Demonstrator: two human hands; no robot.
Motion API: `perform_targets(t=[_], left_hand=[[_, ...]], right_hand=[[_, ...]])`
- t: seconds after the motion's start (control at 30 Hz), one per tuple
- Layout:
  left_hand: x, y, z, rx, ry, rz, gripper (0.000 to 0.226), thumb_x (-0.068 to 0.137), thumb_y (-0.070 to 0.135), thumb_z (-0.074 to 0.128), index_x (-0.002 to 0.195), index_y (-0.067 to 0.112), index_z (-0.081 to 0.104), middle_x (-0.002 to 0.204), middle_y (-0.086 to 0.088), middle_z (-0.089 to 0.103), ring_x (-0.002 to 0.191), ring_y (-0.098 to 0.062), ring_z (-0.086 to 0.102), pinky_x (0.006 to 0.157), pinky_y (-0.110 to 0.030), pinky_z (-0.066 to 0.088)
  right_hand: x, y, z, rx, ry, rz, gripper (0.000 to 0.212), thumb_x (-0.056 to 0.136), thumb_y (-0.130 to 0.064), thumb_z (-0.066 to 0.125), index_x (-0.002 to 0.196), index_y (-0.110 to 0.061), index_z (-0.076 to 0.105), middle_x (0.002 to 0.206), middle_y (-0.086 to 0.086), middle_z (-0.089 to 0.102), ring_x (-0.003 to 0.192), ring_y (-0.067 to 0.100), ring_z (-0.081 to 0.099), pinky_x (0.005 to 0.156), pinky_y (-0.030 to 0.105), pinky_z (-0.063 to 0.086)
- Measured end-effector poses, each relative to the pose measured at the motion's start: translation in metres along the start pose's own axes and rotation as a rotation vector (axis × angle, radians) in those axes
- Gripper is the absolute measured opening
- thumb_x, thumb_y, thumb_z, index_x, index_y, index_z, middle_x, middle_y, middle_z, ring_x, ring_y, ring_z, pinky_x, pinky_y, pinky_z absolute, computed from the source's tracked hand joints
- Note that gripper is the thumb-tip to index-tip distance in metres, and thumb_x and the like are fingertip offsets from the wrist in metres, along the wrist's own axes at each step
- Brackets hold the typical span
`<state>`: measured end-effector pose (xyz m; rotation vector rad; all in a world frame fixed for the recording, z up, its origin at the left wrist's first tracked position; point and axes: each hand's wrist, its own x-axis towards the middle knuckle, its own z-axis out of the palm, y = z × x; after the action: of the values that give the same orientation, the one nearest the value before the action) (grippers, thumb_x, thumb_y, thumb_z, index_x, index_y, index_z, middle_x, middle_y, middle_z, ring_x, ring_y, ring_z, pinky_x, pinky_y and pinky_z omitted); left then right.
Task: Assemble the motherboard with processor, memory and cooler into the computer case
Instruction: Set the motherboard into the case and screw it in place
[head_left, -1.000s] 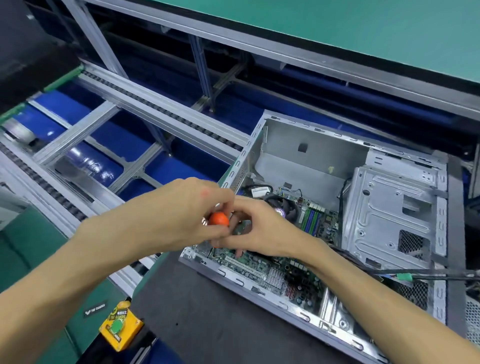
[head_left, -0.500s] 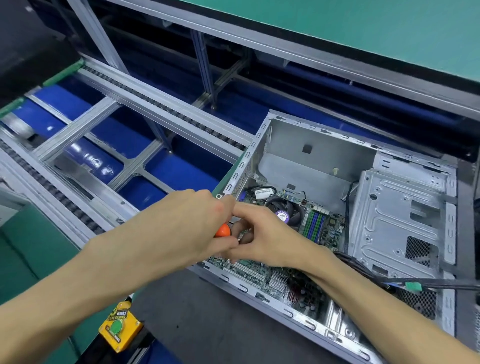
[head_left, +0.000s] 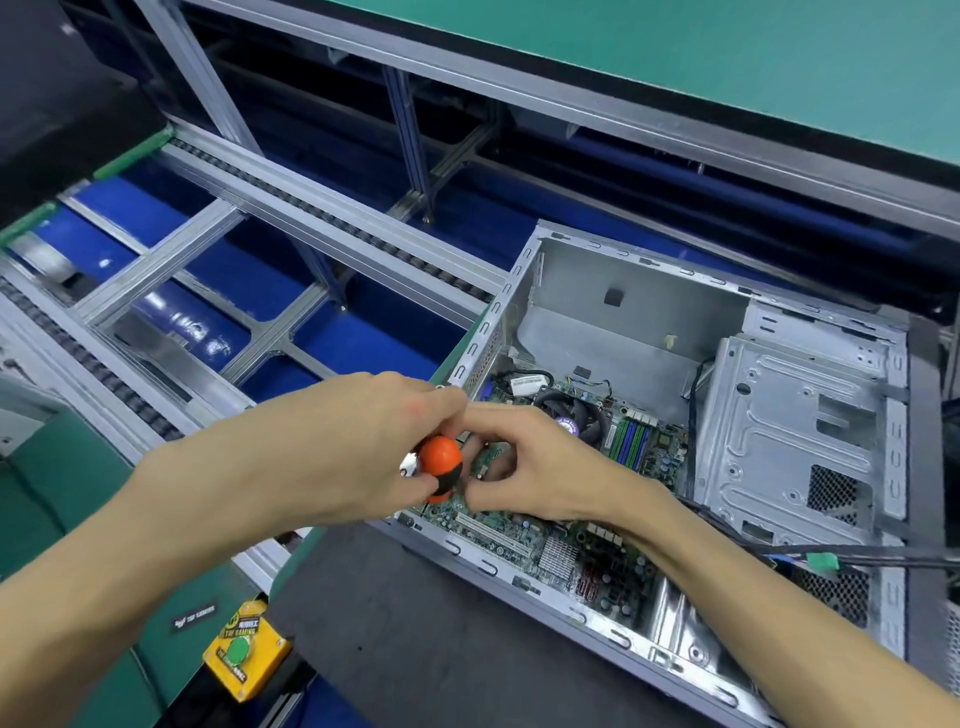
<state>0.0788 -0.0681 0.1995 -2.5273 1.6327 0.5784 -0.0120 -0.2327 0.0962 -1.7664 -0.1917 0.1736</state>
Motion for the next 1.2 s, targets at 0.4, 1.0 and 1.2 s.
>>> perform_targets(t=[0.4, 1.0, 1.2], left_hand=[[0.009, 0.002, 0.012, 0.230, 0.142, -0.029, 0.045, 0.085, 0.071, 0.037, 0.069, 0.029, 0.031, 0.064, 0.008, 0.048, 0.055, -0.006, 0.045, 0.054, -0.027, 0.040], [0.001, 0.006, -0.002, 0.021, -0.031, -0.070, 0.031, 0.084, 0.062, 0.055, 0.098, 0.036, 0.045, 0.087, 0.013, 0.051, 0.074, -0.006, 0.056, 0.069, -0.031, 0.051], [0.003, 0.010, 0.001, 0.077, -0.033, -0.036, 0.023, 0.089, 0.047, 0.053, 0.076, 0.033, 0.040, 0.076, 0.007, 0.053, 0.069, -0.013, 0.056, 0.067, -0.036, 0.052]], right_hand=[[-0.001, 0.005, -0.007, 0.001, -0.022, 0.090, 0.035, 0.082, -0.001, 0.072, 0.114, -0.014, 0.070, 0.098, 0.001, 0.073, 0.089, 0.007, 0.069, 0.075, 0.030, 0.060], [0.003, 0.006, 0.010, 0.072, 0.001, 0.084, 0.025, 0.084, -0.015, 0.082, 0.105, -0.019, 0.069, 0.082, 0.004, 0.072, 0.068, 0.023, 0.072, 0.058, 0.034, 0.062], [0.004, 0.007, 0.014, 0.077, -0.005, 0.051, 0.025, 0.083, -0.020, 0.083, 0.097, -0.035, 0.069, 0.082, 0.013, 0.072, 0.069, 0.032, 0.070, 0.056, 0.035, 0.062]])
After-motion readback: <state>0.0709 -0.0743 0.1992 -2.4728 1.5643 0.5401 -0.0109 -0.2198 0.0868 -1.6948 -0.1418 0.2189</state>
